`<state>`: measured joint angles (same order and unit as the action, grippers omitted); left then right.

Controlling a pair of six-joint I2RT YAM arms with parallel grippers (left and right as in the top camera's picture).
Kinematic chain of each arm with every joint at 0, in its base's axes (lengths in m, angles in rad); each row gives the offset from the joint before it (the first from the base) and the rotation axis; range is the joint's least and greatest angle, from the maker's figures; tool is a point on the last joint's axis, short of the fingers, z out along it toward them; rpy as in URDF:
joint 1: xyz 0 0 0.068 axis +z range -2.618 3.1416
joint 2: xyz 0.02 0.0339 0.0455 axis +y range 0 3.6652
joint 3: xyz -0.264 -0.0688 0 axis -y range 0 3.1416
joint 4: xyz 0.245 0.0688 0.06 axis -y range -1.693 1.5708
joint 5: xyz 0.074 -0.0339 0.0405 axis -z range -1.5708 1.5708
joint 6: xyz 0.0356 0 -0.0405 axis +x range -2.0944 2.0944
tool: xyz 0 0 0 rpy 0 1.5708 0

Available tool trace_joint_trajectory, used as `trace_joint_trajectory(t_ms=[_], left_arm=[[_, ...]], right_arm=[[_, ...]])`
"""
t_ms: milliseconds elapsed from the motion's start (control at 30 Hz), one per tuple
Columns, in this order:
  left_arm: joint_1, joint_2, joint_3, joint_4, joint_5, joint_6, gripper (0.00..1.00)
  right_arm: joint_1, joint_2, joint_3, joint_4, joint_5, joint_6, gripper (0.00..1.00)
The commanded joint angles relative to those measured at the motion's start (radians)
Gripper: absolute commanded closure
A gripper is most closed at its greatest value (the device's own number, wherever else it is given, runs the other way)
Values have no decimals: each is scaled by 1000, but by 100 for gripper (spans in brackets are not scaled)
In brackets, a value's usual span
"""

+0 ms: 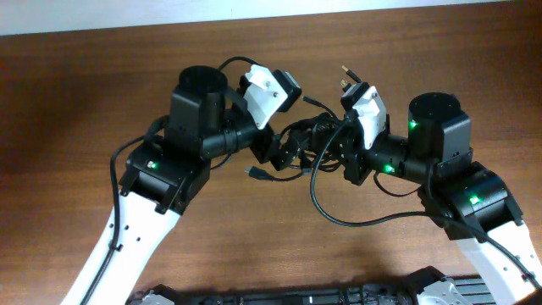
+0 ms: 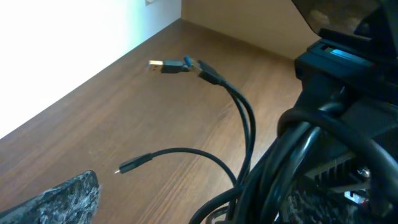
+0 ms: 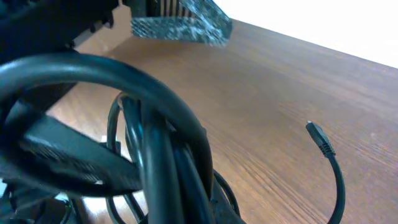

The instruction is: Untangle cables

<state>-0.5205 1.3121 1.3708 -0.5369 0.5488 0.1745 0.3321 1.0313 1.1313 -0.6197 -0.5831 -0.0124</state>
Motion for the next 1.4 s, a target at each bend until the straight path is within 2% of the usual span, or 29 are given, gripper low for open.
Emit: trace_joint_trajectory(t_ms=[0, 33, 100, 233, 333, 433, 567, 667, 767, 867, 967, 1000, 1100, 1167, 1367], left_arm=[[-14, 16, 11, -1, 4, -1, 0], [-14, 16, 11, 0, 4, -1, 5], [-14, 16, 11, 0, 4, -1, 28], [-14, 16, 11, 0, 5, -1, 44], [-14, 16, 11, 2, 4, -1, 77], [-14, 16, 11, 2, 5, -1, 100], [-14, 16, 11, 2, 4, -1, 100], [-14, 16, 11, 2, 4, -1, 100], [-13, 16, 11, 2, -1, -1, 100], [-14, 16, 11, 2, -64, -2, 100], [-13, 16, 11, 2, -121, -40, 100], [-13, 16, 11, 2, -155, -60, 100], [-13, 16, 11, 2, -210, -77, 100], [-13, 16, 11, 2, -260, -112, 100], [-13, 16, 11, 2, -346, -154, 100]], right_arm=[[-6, -10, 12, 19, -39, -10, 96], [-6, -10, 12, 19, -39, -10, 96], [-6, -10, 12, 20, -43, -10, 96], [-6, -10, 12, 32, -72, -10, 96], [-6, -10, 12, 32, -72, -10, 96], [-6, -10, 12, 32, -72, -10, 96], [-6, -10, 12, 29, -71, -10, 80], [-6, -10, 12, 29, -67, -10, 77], [-6, -10, 12, 24, -51, -10, 64], [-6, -10, 12, -6, 43, -9, 46], [-6, -10, 12, -36, 153, 21, 34], [-6, -10, 12, -41, 203, 55, 30], [-6, -10, 12, -56, 285, 108, 28], [-6, -10, 12, -73, 320, 109, 14], [-6, -10, 12, -97, 439, 190, 12]])
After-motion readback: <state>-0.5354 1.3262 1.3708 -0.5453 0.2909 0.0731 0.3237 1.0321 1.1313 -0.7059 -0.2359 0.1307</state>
